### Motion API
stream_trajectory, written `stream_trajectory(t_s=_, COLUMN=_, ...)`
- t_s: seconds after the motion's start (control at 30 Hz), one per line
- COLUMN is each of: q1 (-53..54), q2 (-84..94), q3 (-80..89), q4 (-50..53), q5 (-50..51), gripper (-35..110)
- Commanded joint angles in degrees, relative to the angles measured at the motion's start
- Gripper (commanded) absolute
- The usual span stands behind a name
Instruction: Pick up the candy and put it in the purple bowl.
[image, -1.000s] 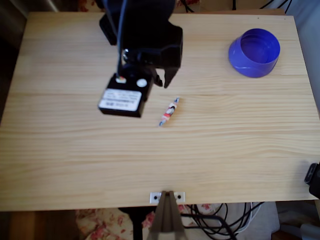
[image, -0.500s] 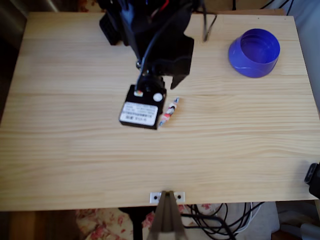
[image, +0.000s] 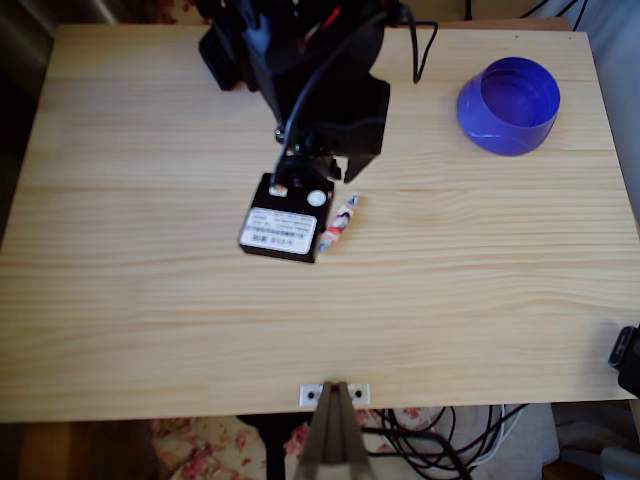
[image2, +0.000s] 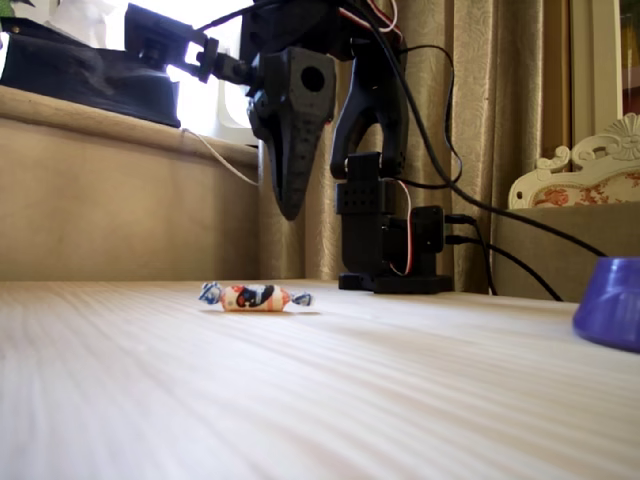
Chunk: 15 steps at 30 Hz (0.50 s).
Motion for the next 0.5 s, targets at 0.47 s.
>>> stream_trajectory(t_s=0.47, q1=-0.6, q2=-2.8, q3=-9.2, q4=3.3, q5=6.6, gripper=11)
